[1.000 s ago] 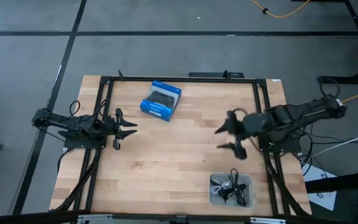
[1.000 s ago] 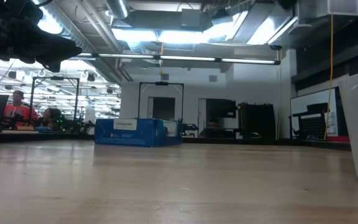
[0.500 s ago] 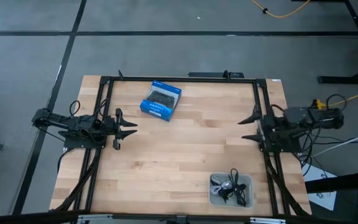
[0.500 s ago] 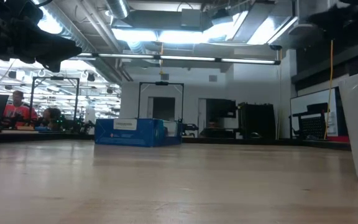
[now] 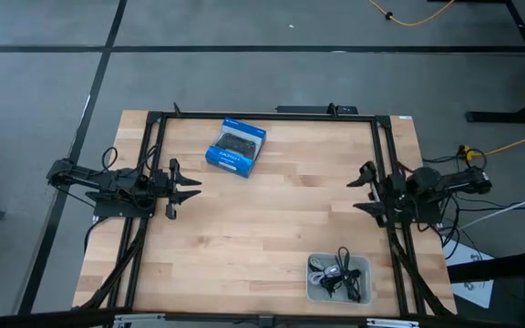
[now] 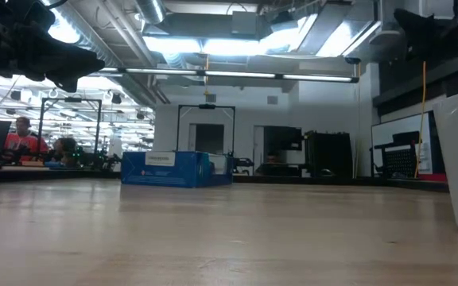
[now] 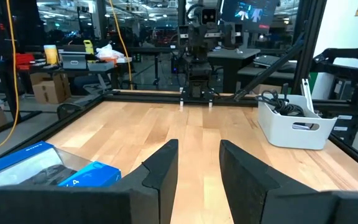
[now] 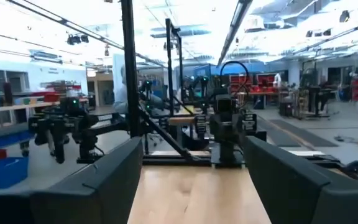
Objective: Pick and place USB-C Cables
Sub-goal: Return to Home Position
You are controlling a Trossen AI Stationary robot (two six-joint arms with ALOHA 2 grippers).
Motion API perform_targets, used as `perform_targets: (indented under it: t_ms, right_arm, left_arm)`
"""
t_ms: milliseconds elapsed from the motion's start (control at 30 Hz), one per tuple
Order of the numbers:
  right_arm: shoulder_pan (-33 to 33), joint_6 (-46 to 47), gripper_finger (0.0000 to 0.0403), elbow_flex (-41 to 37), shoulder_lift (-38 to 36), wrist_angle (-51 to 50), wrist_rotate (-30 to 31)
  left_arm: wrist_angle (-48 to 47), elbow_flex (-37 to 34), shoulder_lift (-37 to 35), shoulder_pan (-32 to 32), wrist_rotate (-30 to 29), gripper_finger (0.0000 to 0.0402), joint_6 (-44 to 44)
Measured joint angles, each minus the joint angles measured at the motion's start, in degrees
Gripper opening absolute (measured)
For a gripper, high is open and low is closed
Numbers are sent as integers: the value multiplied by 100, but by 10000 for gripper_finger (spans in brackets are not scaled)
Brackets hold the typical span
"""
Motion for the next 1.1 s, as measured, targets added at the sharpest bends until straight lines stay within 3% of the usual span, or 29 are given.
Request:
perform_targets:
  t_ms: [433, 667, 1100]
  right_arm:
    - [-131, -1032, 283, -383, 0, -249, 46]
    - [-485, -1051, 283, -383, 0, -862, 46]
    - [-555, -1051, 283, -383, -4, -957, 44]
  left_arm:
    - [0, 0, 1, -2, -1, 110, 0]
    - [1, 0, -2, -2, -1, 110, 0]
    - [1, 0, -1, -2, 1, 110, 0]
